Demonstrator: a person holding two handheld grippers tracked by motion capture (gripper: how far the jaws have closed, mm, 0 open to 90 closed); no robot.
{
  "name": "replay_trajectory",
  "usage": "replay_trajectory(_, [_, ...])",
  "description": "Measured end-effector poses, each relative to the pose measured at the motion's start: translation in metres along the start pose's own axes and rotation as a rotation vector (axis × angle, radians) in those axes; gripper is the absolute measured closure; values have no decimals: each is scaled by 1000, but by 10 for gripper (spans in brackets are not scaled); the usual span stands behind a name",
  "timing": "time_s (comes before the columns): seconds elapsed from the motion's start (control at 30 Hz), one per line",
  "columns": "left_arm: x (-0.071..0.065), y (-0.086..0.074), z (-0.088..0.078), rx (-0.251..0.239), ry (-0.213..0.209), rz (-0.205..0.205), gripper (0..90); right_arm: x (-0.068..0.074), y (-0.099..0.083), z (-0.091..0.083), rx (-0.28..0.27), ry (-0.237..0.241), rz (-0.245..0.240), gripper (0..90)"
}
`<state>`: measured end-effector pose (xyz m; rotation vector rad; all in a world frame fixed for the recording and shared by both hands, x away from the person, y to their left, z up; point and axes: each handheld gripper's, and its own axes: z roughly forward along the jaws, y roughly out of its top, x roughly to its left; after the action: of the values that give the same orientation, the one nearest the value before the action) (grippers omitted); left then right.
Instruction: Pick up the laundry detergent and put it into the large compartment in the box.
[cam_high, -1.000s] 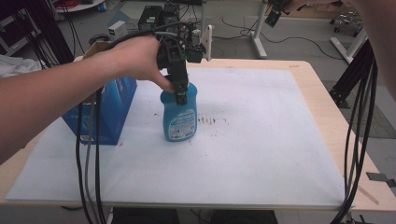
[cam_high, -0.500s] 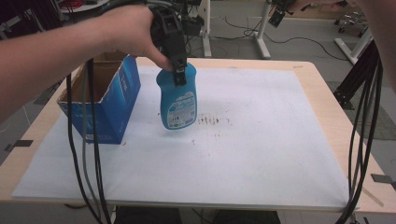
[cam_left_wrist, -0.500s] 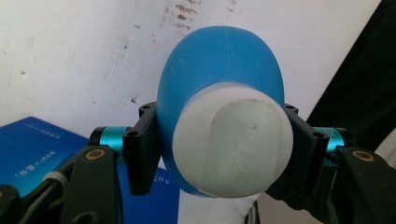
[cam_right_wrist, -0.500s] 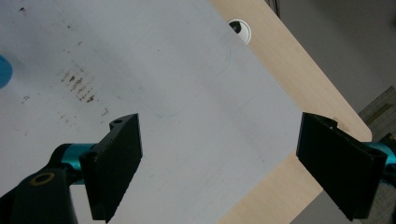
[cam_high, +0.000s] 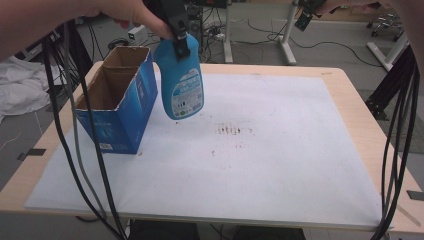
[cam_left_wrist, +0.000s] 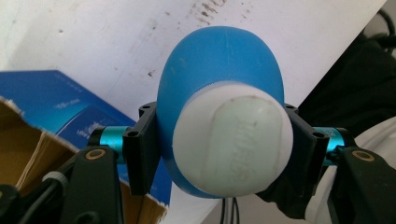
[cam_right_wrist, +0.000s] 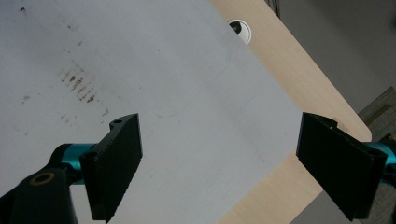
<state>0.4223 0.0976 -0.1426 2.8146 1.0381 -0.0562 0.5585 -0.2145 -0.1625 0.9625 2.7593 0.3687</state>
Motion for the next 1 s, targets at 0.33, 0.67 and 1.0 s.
replay_trajectory(0.33, [17,-22,-39,-55,6,-68,382,0,0,0,-5,3,-2,136])
replay_trajectory(0.67, [30,-48,-62,-129,10,-119,382,-1,-1,-1,-10,2,-3,136])
replay_trajectory(1.0, [48,-77,-75,-146,39,-158,382,-2,-2,-3,-11,1,2,137])
